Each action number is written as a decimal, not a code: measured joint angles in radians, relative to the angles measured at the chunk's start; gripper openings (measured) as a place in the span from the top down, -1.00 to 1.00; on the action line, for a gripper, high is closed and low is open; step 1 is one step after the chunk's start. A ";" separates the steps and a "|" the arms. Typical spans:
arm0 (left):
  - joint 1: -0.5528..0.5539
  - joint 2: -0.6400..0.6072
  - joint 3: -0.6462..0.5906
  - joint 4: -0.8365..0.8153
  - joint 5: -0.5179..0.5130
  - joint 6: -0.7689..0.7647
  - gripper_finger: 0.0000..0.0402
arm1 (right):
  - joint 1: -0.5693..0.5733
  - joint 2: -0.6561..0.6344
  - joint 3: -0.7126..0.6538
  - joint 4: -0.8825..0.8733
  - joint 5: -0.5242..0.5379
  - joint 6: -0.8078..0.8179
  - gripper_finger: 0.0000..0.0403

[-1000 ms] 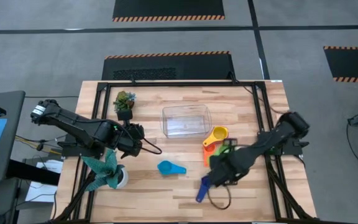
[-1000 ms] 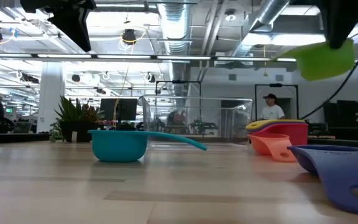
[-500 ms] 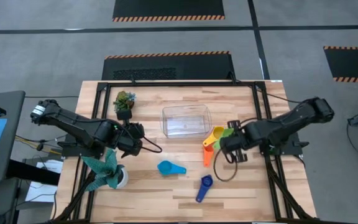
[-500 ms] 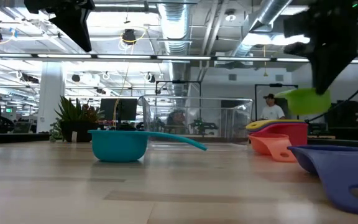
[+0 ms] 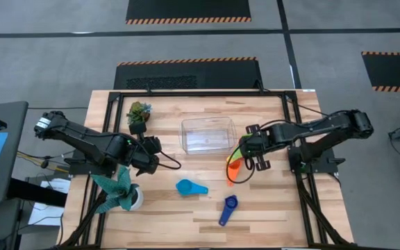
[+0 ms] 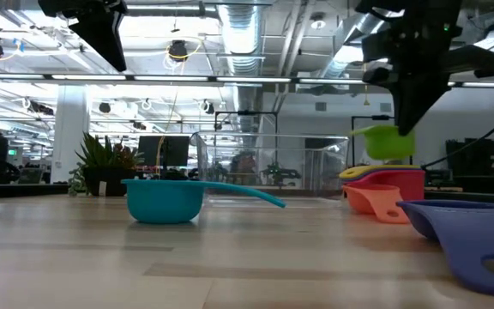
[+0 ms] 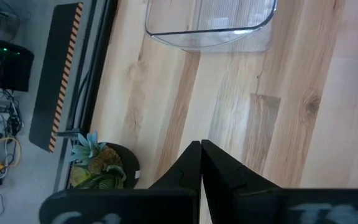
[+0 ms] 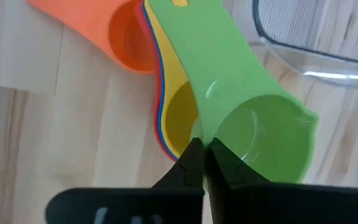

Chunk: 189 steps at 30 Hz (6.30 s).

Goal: Nest measuring cups in basket
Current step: Stack the green measuring cup on top of the blue measuring cup, then adjust the measuring cups on the table, then stack the light blue measuring cup on top of the green measuring cup

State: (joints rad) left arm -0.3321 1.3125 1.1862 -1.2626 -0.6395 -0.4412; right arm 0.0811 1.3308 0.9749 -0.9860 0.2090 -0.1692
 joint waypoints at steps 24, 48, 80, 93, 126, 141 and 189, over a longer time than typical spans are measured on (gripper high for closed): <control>0.000 0.000 0.000 0.001 0.000 0.007 1.00 | 0.008 0.000 0.000 0.064 -0.081 0.012 0.74; 0.000 0.000 0.000 0.001 0.002 -0.016 1.00 | -0.019 0.000 0.000 0.059 -0.002 0.076 0.49; 0.000 0.001 0.000 0.005 0.006 -0.013 1.00 | 0.052 0.334 0.037 0.218 -0.156 0.160 0.49; 0.000 0.001 0.000 0.005 0.006 -0.012 1.00 | 0.011 0.338 0.091 0.240 -0.111 0.161 0.49; 0.020 0.395 0.022 0.505 0.592 0.134 1.00 | 0.464 0.267 0.296 -0.112 0.068 0.916 0.49; -0.006 0.610 0.066 0.521 0.691 0.152 1.00 | 0.659 0.253 0.296 -0.245 0.199 1.201 0.49; -0.216 0.530 0.380 -0.309 0.170 -0.314 1.00 | 0.322 0.277 0.128 0.271 -0.019 -0.124 0.49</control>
State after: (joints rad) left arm -0.5484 1.8427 1.5665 -1.5711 -0.4694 -0.7552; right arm 0.4029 1.6081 1.1027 -0.7146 0.1899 -0.2936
